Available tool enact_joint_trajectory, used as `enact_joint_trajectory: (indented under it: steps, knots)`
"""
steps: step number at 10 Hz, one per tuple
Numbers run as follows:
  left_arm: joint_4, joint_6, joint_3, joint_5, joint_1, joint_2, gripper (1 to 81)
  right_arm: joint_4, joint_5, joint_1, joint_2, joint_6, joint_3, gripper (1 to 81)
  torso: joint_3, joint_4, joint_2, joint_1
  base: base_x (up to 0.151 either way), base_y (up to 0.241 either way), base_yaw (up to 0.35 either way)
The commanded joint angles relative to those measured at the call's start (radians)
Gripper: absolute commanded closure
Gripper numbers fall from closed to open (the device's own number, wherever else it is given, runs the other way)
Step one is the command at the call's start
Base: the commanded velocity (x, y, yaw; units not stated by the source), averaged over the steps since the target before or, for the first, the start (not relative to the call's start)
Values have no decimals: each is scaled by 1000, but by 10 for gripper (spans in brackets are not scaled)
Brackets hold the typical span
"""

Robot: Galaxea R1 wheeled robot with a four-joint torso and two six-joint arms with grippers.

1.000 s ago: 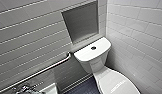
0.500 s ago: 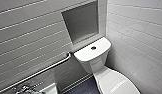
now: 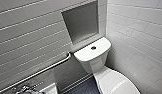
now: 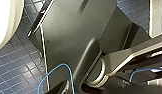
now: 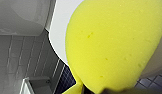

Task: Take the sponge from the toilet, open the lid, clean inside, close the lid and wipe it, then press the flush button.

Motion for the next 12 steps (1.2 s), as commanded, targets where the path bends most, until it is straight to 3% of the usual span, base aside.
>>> enact_joint_trajectory:
  steps: [1,6,10,12]
  knots:
    - [3,6,-4,56,-16,-28,10,158,-218,222,24,-138,-41,811,0,0,0,0,0,0,0]
    - [1,6,-90,58,-16,41,10,156,-349,408,199,-139,-248,811,0,0,0,0,0,0,0]
    - [0,6,-129,58,-16,76,10,240,-488,561,435,-139,-621,811,0,0,0,0,0,0,0]
    - [0,6,-129,58,-16,80,10,243,-574,637,494,-138,-769,811,0,0,0,0,0,0,0]
